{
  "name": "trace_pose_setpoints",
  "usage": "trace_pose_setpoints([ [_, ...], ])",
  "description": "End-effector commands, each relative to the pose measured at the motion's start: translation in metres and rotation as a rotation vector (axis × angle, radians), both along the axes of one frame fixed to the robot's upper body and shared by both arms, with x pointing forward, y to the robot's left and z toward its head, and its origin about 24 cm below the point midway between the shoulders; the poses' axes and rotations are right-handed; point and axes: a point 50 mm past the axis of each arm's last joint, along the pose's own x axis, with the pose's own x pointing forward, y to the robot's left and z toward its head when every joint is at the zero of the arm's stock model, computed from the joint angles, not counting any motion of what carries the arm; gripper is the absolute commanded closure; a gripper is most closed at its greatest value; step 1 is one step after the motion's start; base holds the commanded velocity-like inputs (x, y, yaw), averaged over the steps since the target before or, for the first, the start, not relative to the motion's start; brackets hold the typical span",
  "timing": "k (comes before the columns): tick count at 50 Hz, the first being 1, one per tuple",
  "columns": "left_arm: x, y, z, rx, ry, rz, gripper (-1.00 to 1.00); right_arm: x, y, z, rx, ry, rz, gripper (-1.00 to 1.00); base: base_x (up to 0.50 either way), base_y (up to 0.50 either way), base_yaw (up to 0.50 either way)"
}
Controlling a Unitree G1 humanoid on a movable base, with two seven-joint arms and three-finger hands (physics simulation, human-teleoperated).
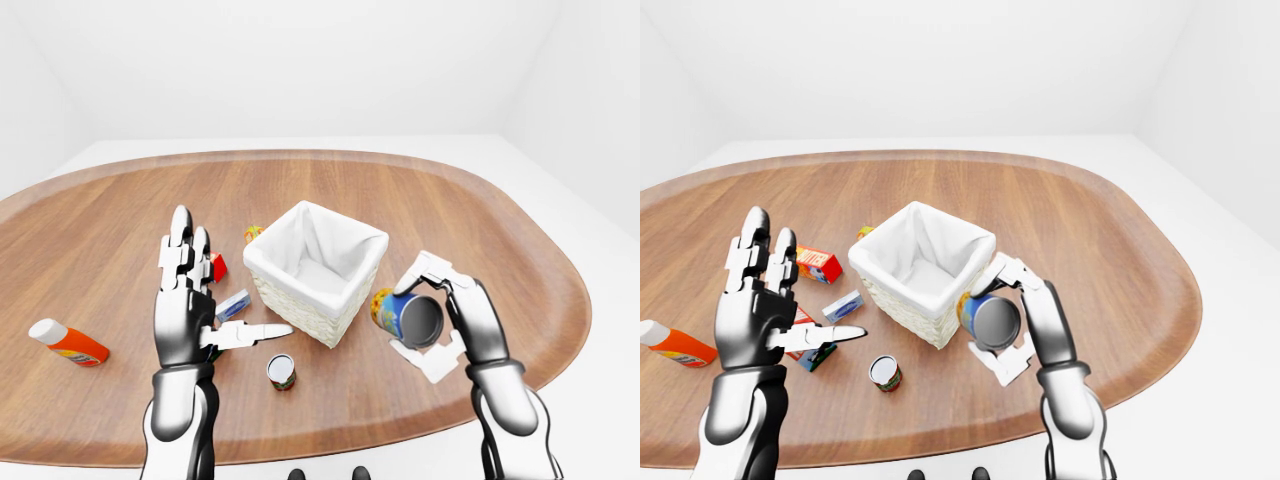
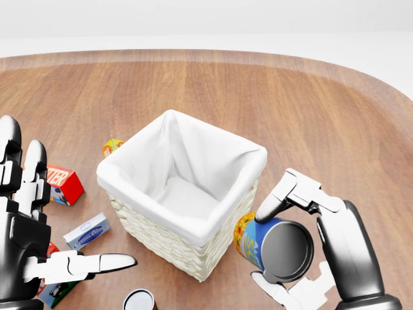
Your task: Pick up the alphabet soup, and put it in the basket.
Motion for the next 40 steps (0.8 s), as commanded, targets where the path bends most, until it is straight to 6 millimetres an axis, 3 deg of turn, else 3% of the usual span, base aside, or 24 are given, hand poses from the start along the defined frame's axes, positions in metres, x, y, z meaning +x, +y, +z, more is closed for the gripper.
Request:
trace_pose_setpoints([
  [1,0.000,0.000,-0.001,0.001,0.004,-0.001,-1.00,-0.006,0.006,0.031,-0.015,-0.150,0.028,1.00,0.00,0.00,0.00],
  [15,0.002,-0.001,-0.003,0.003,0.015,-0.003,-1.00,-0.006,0.022,0.060,-0.084,-0.298,0.093,1.00,0.00,0.00,0.00],
  [31,0.003,-0.001,-0.004,0.002,0.017,-0.004,-1.00,0.007,0.031,0.067,-0.103,-0.330,0.120,1.00,0.00,0.00,0.00],
  [40,0.003,-0.001,-0.003,0.002,0.014,-0.004,-1.00,0.028,0.033,0.062,-0.100,-0.294,0.113,1.00,0.00,0.00,0.00],
])
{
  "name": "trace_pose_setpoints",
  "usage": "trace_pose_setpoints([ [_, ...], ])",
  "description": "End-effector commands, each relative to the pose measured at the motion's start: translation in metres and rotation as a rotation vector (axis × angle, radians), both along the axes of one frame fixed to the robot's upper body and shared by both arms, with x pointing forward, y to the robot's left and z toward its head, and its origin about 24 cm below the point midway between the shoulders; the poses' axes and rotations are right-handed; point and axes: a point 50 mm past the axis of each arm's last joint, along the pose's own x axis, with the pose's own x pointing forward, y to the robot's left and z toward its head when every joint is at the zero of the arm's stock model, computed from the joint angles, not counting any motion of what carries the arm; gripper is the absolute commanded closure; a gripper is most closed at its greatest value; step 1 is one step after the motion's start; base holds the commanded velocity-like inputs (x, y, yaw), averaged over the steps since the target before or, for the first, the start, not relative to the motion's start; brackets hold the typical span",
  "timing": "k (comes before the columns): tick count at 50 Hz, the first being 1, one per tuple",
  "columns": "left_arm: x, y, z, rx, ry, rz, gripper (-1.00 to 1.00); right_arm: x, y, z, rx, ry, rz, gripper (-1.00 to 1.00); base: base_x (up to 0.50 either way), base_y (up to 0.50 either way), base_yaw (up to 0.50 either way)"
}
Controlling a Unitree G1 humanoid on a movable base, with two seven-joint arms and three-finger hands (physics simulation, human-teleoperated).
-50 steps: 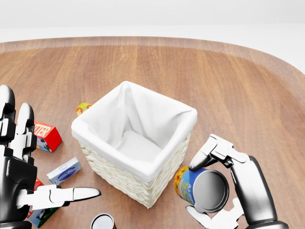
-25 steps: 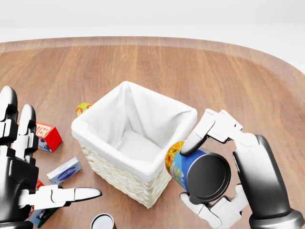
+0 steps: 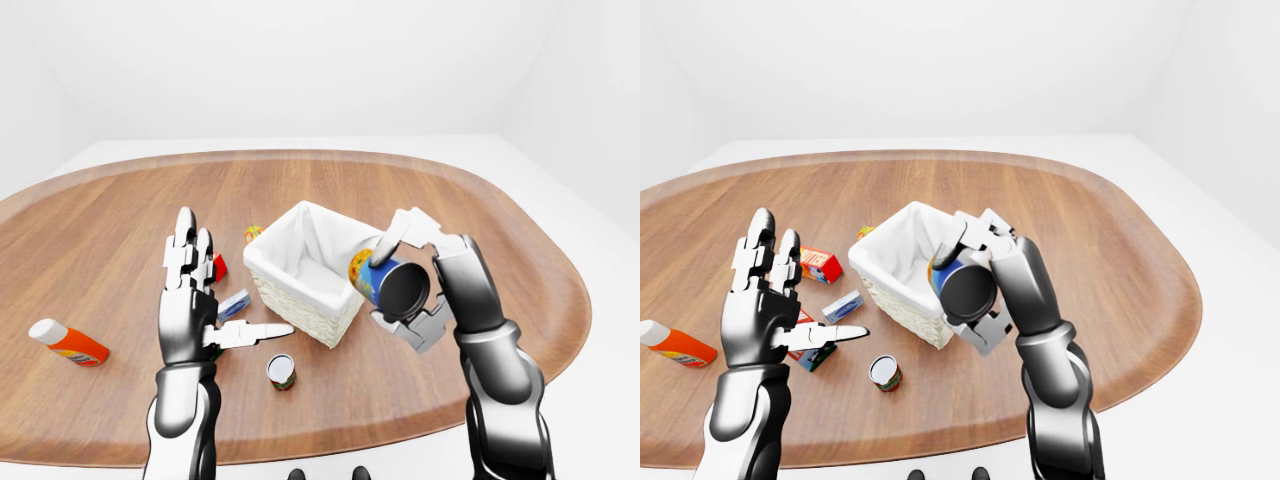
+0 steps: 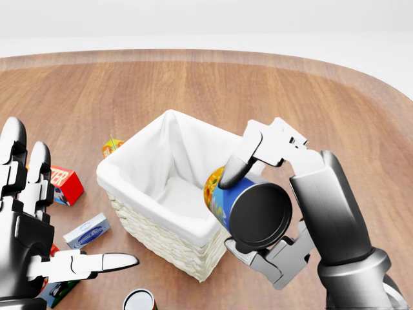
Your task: Pick up the alphabet soup, and put it in the basket.
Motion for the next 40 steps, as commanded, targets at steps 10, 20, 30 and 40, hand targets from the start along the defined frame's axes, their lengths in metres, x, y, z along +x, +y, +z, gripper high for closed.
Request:
trace_pose_setpoints([
  [10,-0.001,-0.001,0.000,0.001,-0.002,-0.001,-1.00,0.036,0.008,0.003,0.005,0.008,-0.006,1.00,0.00,0.00,0.00],
  [20,0.000,-0.001,0.000,0.001,0.000,-0.003,-1.00,0.056,0.012,0.002,0.012,0.032,-0.011,1.00,0.00,0.00,0.00],
  [30,0.000,-0.002,0.000,0.003,-0.001,-0.004,-1.00,0.067,0.019,0.004,0.014,0.039,-0.001,1.00,0.00,0.00,0.00],
  [40,0.000,-0.002,-0.001,0.003,0.006,-0.004,-1.00,0.076,0.028,0.007,0.001,0.047,0.021,1.00,0.00,0.00,0.00],
])
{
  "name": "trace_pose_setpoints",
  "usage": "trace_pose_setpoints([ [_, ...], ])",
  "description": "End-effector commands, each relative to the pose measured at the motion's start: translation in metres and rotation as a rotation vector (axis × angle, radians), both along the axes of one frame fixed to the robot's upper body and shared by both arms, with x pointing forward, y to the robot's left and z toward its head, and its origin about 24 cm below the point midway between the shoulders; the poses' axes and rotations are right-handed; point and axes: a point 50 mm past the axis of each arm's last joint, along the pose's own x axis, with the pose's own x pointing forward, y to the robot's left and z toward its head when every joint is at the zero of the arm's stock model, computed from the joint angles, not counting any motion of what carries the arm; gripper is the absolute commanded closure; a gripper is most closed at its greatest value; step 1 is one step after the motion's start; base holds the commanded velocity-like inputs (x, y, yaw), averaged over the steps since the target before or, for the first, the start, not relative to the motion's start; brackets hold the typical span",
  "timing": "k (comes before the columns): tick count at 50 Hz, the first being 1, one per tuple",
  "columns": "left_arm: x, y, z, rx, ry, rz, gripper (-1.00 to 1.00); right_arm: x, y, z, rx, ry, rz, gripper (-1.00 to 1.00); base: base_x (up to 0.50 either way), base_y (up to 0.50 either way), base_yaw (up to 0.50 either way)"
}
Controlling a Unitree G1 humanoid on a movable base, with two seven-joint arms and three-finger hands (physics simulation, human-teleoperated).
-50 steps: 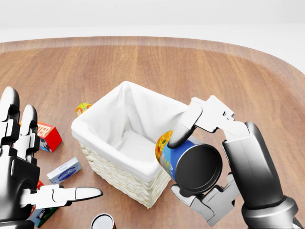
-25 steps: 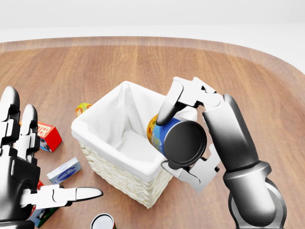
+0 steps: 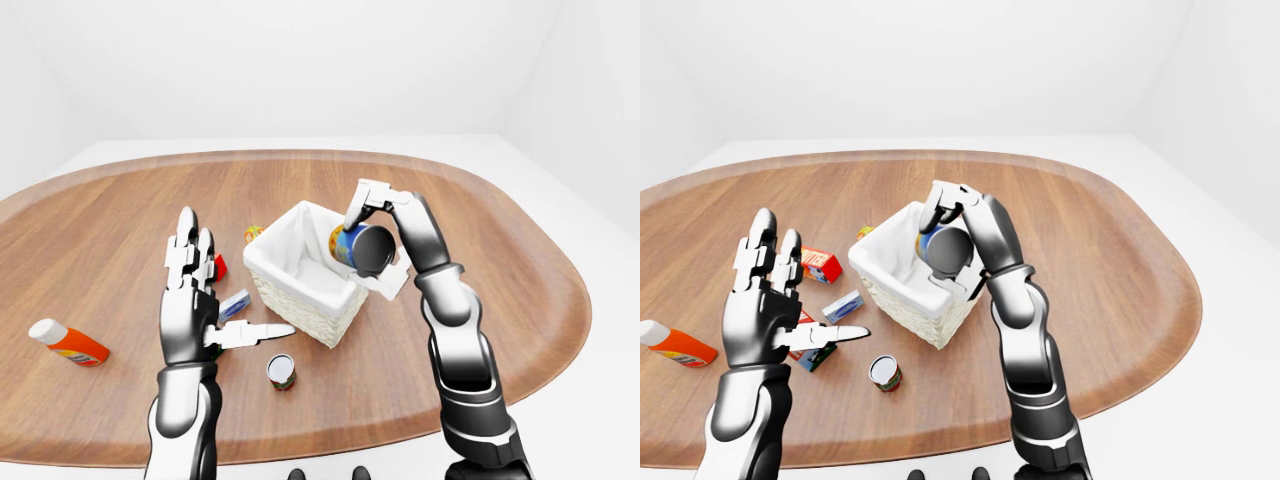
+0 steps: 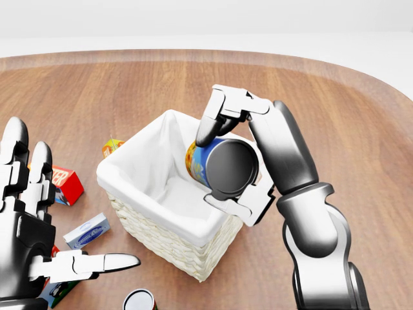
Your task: Pick up the alphabet soup, and put it in the basket.
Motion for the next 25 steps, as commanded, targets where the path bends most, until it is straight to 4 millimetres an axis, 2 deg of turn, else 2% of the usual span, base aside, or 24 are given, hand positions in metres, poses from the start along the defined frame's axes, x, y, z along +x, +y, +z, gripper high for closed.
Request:
trace_pose_setpoints([
  [1,0.000,0.000,-0.001,0.000,0.005,0.000,-1.00,0.010,0.009,0.009,0.015,-0.016,0.020,1.00,0.00,0.00,0.00],
  [25,0.002,0.000,-0.003,-0.001,0.015,-0.001,-1.00,0.043,0.027,-0.004,-0.035,0.089,0.022,1.00,0.00,0.00,0.00],
])
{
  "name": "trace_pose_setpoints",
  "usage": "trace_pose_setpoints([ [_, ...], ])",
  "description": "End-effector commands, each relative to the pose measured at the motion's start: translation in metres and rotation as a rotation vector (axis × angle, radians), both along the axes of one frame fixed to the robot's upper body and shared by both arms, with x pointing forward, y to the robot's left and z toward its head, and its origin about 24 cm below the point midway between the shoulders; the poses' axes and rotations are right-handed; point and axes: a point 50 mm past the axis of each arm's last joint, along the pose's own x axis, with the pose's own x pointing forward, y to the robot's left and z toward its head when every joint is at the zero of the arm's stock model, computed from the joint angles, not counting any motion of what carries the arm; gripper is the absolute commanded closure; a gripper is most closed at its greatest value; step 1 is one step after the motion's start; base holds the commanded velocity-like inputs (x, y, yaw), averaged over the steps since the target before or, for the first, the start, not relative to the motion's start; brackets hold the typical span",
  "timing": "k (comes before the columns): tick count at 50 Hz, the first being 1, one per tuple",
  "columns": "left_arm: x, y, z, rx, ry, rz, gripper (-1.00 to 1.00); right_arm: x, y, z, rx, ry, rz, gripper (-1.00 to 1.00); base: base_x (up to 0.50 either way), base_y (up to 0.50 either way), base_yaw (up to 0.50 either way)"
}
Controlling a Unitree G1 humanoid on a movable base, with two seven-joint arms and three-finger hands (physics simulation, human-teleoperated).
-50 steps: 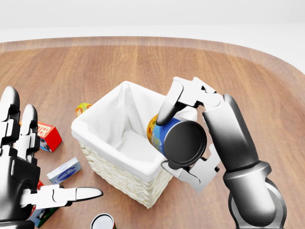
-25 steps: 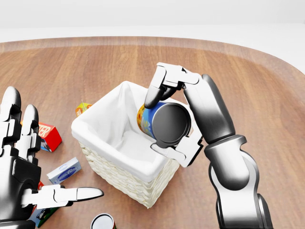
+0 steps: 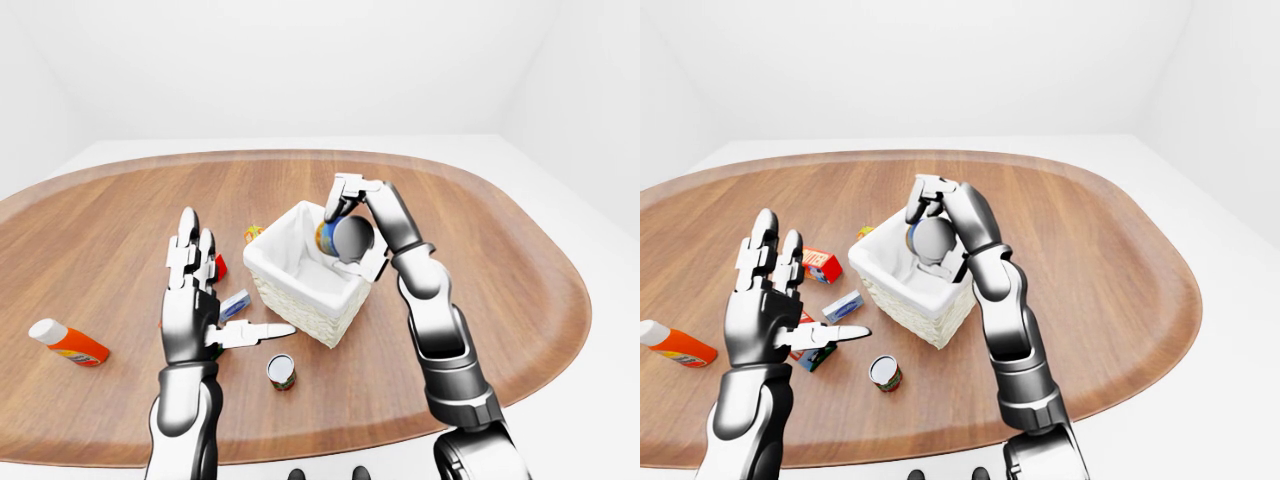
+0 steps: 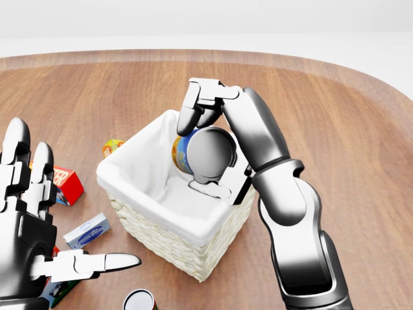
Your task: Pick up the alphabet soup, and put it in the basket.
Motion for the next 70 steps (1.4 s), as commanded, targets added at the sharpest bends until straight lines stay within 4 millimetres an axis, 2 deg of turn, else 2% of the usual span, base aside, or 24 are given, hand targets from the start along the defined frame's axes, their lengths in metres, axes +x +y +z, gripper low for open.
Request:
trace_pose_setpoints([
  [1,0.001,0.000,-0.002,0.000,0.011,0.000,-1.00,0.013,0.008,-0.001,0.009,0.031,0.003,1.00,0.00,0.00,0.00],
  [5,0.001,0.000,-0.002,0.000,0.011,0.000,-1.00,0.014,0.008,-0.001,0.009,0.031,0.003,1.00,0.00,0.00,0.00],
  [6,0.002,-0.001,-0.005,0.002,0.023,-0.003,-1.00,0.021,0.009,-0.004,-0.015,0.057,0.004,1.00,0.00,0.00,0.00],
  [17,0.003,0.000,-0.005,0.002,0.025,-0.002,-1.00,0.038,0.014,-0.001,-0.073,0.088,0.000,1.00,0.00,0.00,0.00],
  [29,0.003,-0.001,-0.005,0.002,0.021,-0.002,-1.00,0.061,0.009,-0.021,-0.104,0.204,-0.059,1.00,0.00,0.00,0.00],
  [37,0.003,0.000,-0.005,0.002,0.024,-0.003,-1.00,0.064,0.014,-0.025,-0.124,0.221,-0.057,1.00,0.00,0.00,0.00],
  [47,0.003,-0.001,-0.004,0.000,0.019,-0.002,-1.00,0.079,0.010,-0.041,-0.139,0.314,-0.112,1.00,0.00,0.00,0.00],
  [59,0.001,-0.001,-0.002,0.001,0.010,-0.002,-1.00,0.082,0.022,-0.037,-0.186,0.314,-0.097,1.00,0.00,0.00,0.00],
  [70,0.002,-0.001,-0.004,0.002,0.020,-0.003,-1.00,0.085,0.029,-0.042,-0.228,0.335,-0.102,1.00,0.00,0.00,0.00],
])
